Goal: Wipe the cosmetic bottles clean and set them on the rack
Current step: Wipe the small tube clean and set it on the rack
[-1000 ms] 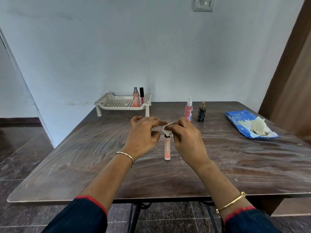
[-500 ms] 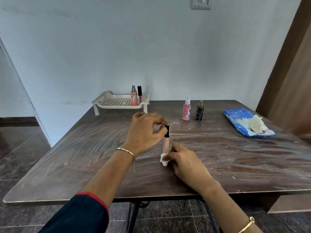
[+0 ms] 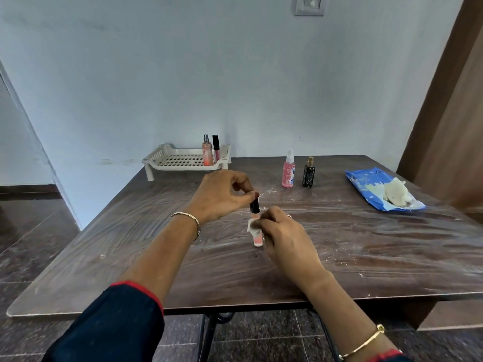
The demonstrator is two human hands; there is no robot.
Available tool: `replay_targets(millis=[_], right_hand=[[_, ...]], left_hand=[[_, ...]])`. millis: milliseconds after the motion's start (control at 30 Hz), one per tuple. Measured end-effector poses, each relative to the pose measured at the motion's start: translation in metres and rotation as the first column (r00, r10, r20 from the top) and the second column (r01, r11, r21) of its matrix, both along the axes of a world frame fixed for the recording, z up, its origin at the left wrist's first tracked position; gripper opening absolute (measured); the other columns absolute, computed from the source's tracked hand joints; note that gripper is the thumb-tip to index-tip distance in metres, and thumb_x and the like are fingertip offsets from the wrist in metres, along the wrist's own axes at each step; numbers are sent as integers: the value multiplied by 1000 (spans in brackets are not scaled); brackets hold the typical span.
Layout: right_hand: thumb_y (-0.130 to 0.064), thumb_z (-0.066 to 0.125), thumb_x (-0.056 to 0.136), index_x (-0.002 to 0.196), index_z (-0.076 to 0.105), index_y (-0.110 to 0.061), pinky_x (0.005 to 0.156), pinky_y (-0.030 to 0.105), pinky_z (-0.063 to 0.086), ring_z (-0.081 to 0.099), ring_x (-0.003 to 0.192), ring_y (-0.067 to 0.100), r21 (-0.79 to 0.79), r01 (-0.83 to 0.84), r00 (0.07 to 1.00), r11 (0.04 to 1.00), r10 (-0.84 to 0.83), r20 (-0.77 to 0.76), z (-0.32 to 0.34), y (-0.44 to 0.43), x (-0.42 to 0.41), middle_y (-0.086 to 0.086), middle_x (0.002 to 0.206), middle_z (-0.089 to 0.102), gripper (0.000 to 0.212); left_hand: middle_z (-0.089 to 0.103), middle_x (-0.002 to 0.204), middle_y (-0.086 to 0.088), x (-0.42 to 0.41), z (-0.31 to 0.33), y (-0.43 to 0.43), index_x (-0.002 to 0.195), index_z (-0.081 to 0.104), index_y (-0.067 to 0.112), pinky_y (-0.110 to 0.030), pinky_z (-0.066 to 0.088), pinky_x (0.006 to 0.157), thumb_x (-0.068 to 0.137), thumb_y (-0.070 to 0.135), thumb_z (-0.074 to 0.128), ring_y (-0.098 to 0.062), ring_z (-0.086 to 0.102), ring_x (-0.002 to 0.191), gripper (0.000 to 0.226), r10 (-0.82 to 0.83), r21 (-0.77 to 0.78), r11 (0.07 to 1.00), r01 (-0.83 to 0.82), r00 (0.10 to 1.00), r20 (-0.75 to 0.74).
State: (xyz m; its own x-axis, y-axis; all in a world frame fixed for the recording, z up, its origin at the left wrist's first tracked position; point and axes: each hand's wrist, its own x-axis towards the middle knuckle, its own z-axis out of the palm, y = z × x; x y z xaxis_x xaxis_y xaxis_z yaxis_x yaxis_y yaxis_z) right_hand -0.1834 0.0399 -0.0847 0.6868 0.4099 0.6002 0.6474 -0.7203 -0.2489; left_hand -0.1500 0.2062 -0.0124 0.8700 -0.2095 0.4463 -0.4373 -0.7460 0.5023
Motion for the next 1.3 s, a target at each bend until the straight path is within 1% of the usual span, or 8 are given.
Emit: replay_targets(millis=[100, 267, 433, 667, 767, 867, 967, 1300], right_hand=[[2, 73, 75, 99, 71, -9, 53, 34, 53, 64, 70, 24, 53, 5, 997, 999, -9, 75, 11, 3, 4, 4, 100, 63, 26], [4, 69, 79, 98, 70, -2, 56, 39, 56, 65, 71, 26, 123, -15, 983, 992, -8, 182, 23, 6, 12, 9, 99, 65, 20], [-9, 50, 86, 99, 70, -2, 59, 36, 56, 65, 74, 23, 136, -22, 980, 990, -6, 199, 23, 1, 7, 7, 100, 64, 25], [-1, 66, 80, 99, 71, -9, 60, 43, 55, 65, 73, 28, -42, 40, 998, 998, -42, -45, -3, -8, 2, 4, 95, 57, 22], [-4, 61, 85, 104, 70, -15, 75, 38, 54, 64, 87, 27, -127, 42, 990, 991, -59, -130, -10, -9, 0, 0, 105, 56, 24], [-6, 58, 88, 104, 70, -18, 75, 30, 48, 63, 89, 24, -142, 24, 985, 990, -47, -167, -10, -8, -2, -1, 106, 56, 24], [-3, 58, 86, 100, 70, -17, 70, 30, 49, 62, 84, 25, -109, 26, 988, 994, -42, -149, -8, -8, -1, -2, 102, 55, 23], [-3, 64, 83, 97, 71, -7, 60, 42, 55, 62, 70, 24, 149, 27, 995, 989, -42, 96, 36, -5, 17, 5, 88, 57, 16]], left_hand=[[69, 75, 14, 0, 2, 0, 74, 73, 22, -24, 44, 77, 78, 33, 73, -3, 60, 77, 12, -23, -20, 1000, 22, 1000, -18], [69, 69, 6, 5, 3, -4, 67, 69, 20, -34, 53, 76, 80, 29, 70, -12, 64, 74, 16, -25, -10, 1000, 24, 999, -25], [65, 64, 1, 5, 0, -9, 63, 65, 18, -31, 48, 68, 85, 41, 63, -17, 61, 69, 32, -22, -16, 1000, 22, 1000, 1], [66, 66, 1, 10, -1, -11, 61, 63, 23, -28, 47, 67, 81, 41, 68, -19, 61, 70, 28, -7, -1, 1000, 7, 1000, 6], [68, 67, 4, 12, -1, -13, 59, 62, 29, -31, 51, 71, 78, 43, 71, -17, 63, 72, 25, -11, -15, 1000, 11, 1000, -19], [67, 65, 8, 14, -1, -13, 58, 61, 30, -27, 50, 68, 76, 42, 73, -11, 62, 69, 25, 0, -17, 1000, 0, 1000, -17], [65, 65, 9, 16, -3, -12, 58, 60, 29, -22, 46, 66, 77, 41, 73, -7, 60, 67, 26, 20, -31, 999, -20, 1000, -13], [66, 68, 5, 12, -5, -15, 65, 66, 19, -37, 51, 74, 86, 46, 62, -12, 62, 71, 34, -16, -36, 999, 17, 999, 37]])
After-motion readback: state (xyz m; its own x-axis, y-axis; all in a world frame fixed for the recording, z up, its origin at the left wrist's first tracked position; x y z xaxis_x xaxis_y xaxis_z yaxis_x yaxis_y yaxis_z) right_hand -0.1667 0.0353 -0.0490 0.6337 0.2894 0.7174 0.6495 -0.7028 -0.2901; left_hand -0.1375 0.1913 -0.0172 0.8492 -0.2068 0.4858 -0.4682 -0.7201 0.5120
